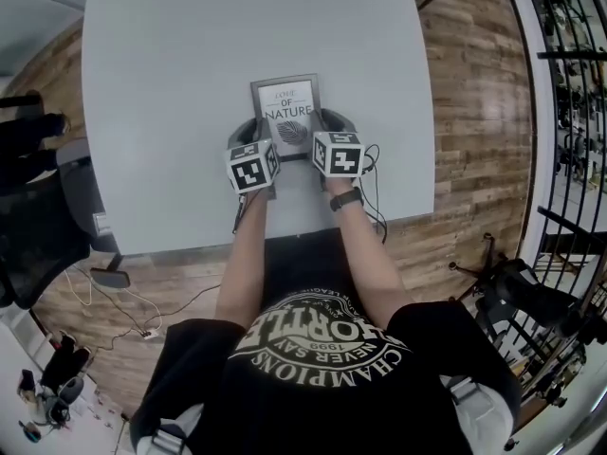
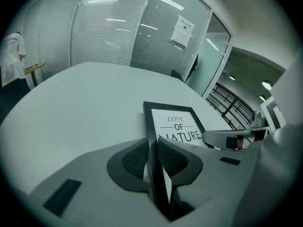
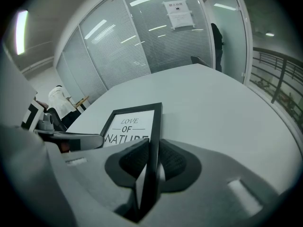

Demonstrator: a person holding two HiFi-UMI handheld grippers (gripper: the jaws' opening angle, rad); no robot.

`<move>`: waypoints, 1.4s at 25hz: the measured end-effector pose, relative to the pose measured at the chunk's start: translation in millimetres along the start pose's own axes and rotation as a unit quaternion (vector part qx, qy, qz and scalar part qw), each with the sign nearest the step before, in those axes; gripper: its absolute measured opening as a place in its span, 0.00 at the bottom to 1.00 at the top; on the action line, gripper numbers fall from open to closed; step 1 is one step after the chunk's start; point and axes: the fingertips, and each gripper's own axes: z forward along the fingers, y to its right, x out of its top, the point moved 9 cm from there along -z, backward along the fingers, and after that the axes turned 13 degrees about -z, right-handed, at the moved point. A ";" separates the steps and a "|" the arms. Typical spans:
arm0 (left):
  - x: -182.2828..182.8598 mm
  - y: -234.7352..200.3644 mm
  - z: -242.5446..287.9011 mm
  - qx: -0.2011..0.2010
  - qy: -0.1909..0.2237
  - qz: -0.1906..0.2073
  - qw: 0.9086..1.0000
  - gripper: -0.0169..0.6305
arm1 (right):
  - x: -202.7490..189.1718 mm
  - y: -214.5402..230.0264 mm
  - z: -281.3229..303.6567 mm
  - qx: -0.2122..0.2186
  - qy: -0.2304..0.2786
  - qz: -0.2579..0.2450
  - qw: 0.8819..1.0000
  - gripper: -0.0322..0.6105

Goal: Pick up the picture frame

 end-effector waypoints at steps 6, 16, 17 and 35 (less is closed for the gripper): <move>11.3 3.6 -38.1 -0.010 0.033 0.009 0.999 0.13 | 16.6 -18.7 -29.1 -0.005 0.032 -0.017 0.999 0.15; 41.7 27.2 -117.5 -0.048 0.130 0.032 0.990 0.13 | 61.5 -43.3 -102.6 -0.014 0.132 -0.032 0.991 0.15; 45.0 31.8 -128.1 -0.052 0.141 0.034 0.988 0.13 | 66.8 -45.6 -113.9 -0.015 0.144 -0.036 0.989 0.15; 89.0 97.3 -293.0 -0.109 0.324 0.100 0.934 0.13 | 134.8 -90.1 -277.3 -0.043 0.338 -0.066 0.938 0.15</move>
